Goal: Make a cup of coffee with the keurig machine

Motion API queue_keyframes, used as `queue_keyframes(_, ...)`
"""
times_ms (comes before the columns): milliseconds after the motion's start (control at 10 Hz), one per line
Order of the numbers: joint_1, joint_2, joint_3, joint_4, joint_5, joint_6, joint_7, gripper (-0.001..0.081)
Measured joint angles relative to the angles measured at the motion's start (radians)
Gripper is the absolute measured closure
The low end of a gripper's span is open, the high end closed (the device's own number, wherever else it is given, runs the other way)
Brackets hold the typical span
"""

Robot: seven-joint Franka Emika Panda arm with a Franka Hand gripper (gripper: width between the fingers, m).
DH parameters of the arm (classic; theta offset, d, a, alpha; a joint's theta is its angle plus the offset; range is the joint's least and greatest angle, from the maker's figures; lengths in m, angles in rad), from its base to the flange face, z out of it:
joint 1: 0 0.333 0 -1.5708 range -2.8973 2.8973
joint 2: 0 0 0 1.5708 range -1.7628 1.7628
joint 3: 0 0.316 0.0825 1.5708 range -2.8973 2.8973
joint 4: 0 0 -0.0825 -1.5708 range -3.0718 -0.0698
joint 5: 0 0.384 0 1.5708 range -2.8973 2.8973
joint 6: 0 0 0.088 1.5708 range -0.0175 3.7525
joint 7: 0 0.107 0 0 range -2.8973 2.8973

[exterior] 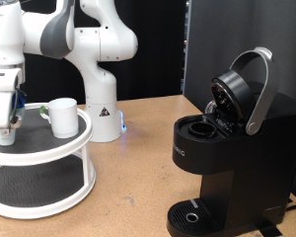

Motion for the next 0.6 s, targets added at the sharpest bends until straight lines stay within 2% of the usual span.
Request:
queue_keyframes(200,0.0,0.0,0.002,0.006,0.008,-0.016,0.006,0.038)
queue_keyframes(600,0.024,-0.067,0.035,0.093,0.101,-0.206,0.001,0.0381)
